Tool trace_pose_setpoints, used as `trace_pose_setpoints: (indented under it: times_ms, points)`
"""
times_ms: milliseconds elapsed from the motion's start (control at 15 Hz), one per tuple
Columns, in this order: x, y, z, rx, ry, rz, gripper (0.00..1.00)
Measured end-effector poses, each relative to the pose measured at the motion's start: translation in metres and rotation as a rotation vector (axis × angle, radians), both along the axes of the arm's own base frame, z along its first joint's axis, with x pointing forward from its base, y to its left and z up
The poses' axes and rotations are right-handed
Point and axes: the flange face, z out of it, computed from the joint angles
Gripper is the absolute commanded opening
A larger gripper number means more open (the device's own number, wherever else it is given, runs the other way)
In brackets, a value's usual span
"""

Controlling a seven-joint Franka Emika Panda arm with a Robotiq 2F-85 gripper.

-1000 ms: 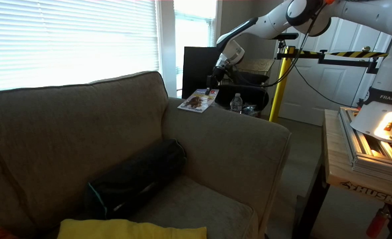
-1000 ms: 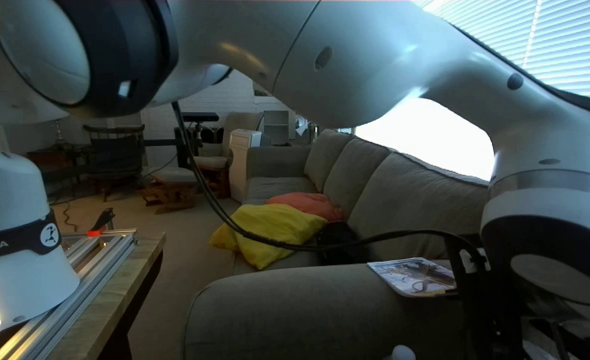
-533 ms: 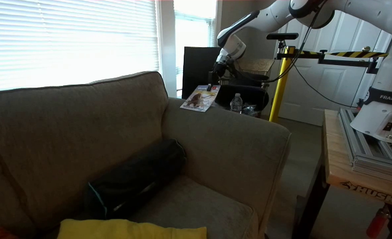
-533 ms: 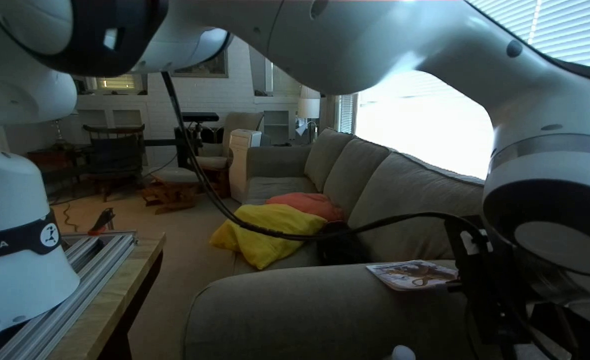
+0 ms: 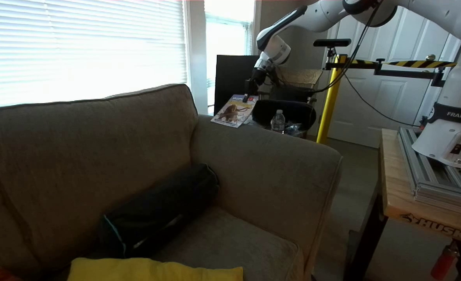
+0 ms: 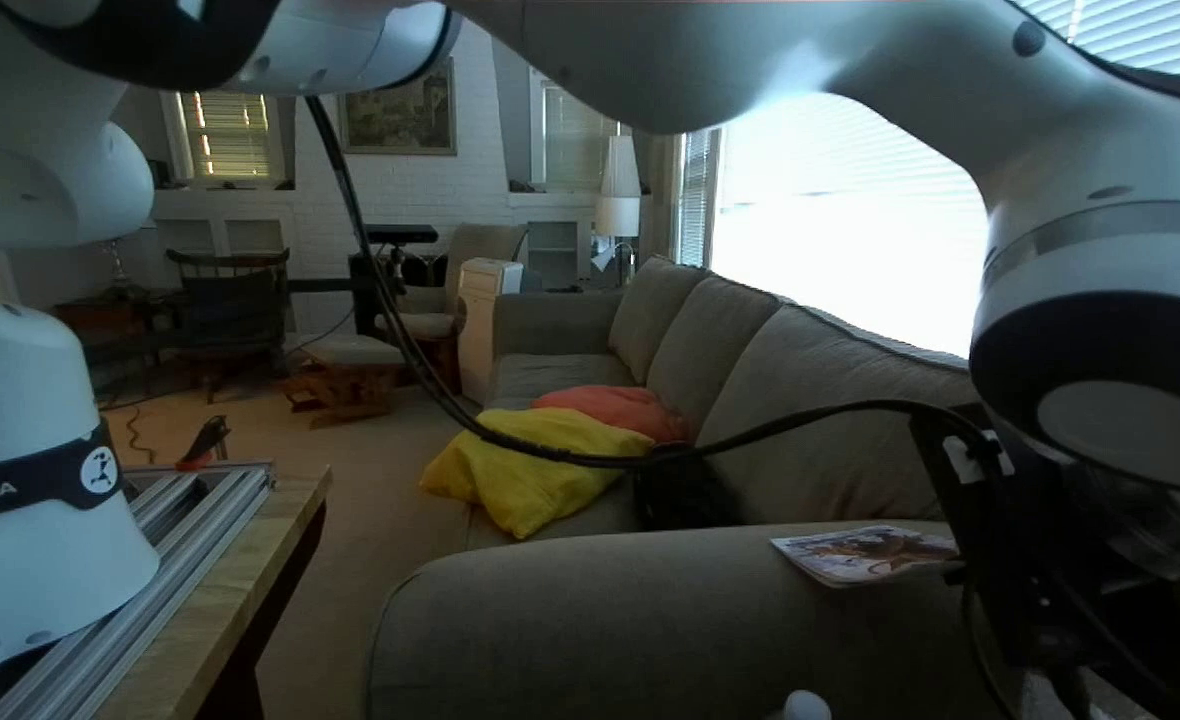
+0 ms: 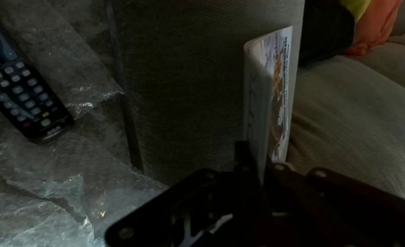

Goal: Pick the magazine up from the arm rest and place it in front of the monitor

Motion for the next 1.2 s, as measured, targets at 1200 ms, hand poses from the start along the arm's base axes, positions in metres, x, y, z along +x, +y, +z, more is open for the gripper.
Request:
trace_pose_setpoints:
  times_ms: [1200]
  points:
    - [-0.077, -0.055, 0.123, -0.24, 0.07, -0.29, 0.01]
